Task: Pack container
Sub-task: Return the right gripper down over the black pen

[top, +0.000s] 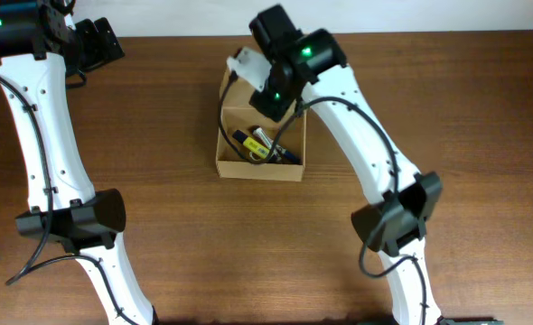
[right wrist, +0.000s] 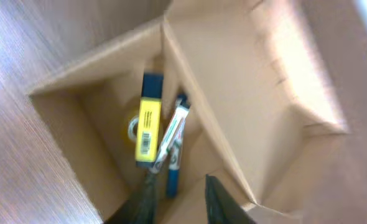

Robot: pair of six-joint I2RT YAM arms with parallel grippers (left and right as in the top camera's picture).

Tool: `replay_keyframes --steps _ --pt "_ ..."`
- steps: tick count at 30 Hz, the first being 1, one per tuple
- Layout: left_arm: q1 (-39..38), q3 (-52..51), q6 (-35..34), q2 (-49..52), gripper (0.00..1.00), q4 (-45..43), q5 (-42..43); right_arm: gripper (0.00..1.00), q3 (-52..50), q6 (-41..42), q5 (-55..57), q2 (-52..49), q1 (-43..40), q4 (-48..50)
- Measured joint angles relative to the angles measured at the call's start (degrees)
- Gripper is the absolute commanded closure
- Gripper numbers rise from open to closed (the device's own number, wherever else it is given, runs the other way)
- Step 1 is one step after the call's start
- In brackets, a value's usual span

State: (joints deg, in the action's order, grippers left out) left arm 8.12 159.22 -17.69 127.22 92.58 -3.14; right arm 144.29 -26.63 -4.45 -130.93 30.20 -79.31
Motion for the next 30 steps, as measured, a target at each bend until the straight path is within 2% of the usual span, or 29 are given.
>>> replay_keyframes --steps 4,7,13,17,20,24,30 --pt "0.00 0.00 0.00 0.00 0.00 0.00 0.00 0.78 1.09 4.96 5.31 5.29 0.15 -0.70" --pt "0.00 0.00 0.00 0.00 0.00 0.00 0.02 0.73 -1.40 9.07 8.04 11.65 -1.57 1.09" --pt "0.00 0.00 -0.02 0.00 0.00 0.00 0.00 0.71 -23.08 16.15 8.07 31.80 -16.46 12.44" --pt "0.00 0.00 0.00 0.00 0.00 -0.02 0.00 0.74 -39.76 20.79 6.91 40.48 -25.68 14.56" --pt "0.00 0.00 -0.02 0.00 0.00 0.00 0.02 0.72 -49.64 22.84 5.84 40.30 -26.69 16.26" --pt "0.00 0.00 0.00 0.00 0.00 0.00 0.00 0.72 -59.82 24.11 3.63 33.79 -25.75 19.58" --pt "0.00 0.00 0.00 0.00 0.00 0.00 0.00 0.73 -62.49 25.40 2.19 22.91 -24.83 20.59"
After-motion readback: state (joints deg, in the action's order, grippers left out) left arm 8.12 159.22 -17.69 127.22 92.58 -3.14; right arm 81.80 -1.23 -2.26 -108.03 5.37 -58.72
